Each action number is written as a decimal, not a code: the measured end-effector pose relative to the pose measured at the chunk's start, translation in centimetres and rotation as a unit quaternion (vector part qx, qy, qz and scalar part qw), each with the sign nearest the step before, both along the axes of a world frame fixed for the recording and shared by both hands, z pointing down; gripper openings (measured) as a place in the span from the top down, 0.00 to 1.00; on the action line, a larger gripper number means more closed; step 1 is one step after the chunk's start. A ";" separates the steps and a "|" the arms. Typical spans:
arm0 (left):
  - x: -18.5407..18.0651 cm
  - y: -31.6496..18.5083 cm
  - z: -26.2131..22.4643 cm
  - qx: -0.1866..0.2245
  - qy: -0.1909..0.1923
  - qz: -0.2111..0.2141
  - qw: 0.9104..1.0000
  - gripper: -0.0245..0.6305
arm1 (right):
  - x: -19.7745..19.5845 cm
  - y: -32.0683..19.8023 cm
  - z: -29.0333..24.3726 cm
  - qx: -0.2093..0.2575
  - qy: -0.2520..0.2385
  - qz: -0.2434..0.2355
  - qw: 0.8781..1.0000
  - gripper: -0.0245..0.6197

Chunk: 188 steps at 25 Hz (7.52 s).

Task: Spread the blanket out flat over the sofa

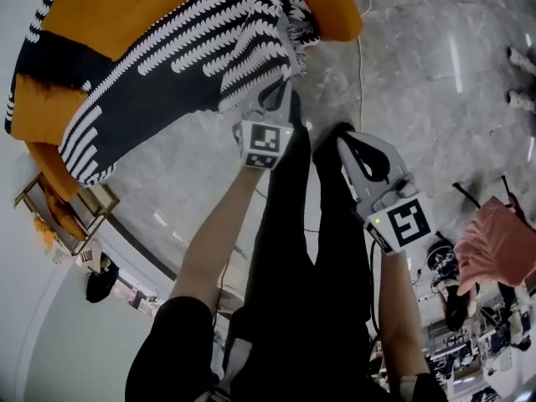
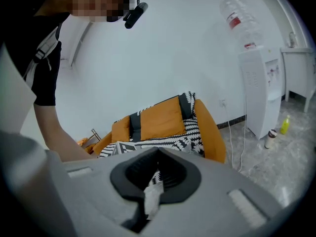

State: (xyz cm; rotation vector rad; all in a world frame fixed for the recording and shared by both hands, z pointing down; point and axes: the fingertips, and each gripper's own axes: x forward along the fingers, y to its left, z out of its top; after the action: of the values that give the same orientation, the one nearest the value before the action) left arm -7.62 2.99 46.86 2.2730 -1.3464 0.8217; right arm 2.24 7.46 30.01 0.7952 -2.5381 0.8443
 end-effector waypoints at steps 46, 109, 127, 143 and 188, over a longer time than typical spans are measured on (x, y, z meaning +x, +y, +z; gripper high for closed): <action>21.0 9.9 24.3 -0.151 0.064 0.132 0.978 0.94 | 10.8 3.6 16.6 -0.031 -0.001 0.020 0.999 0.96; 18.6 9.9 34.6 -0.213 -0.200 0.322 0.901 0.87 | 10.9 4.0 18.9 -0.051 -0.005 0.089 0.995 0.96; 15.4 10.7 16.1 -0.159 -0.176 0.291 0.927 0.87 | 8.7 7.2 3.4 0.019 0.006 0.063 0.998 0.96; 9.7 11.7 -6.4 -0.068 -0.156 0.228 0.959 0.89 | 7.2 11.3 -10.6 0.051 -0.015 0.051 0.997 0.96; -14.3 13.3 -51.9 0.225 0.197 0.052 0.953 0.95 | -18.8 8.1 -35.0 0.246 -0.072 -0.011 0.966 0.96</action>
State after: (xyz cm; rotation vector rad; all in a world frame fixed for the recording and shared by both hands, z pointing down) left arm -21.88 16.28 -5.01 2.6800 -1.3277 0.0647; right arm -16.55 15.53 -5.01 0.8673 -2.9269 0.2616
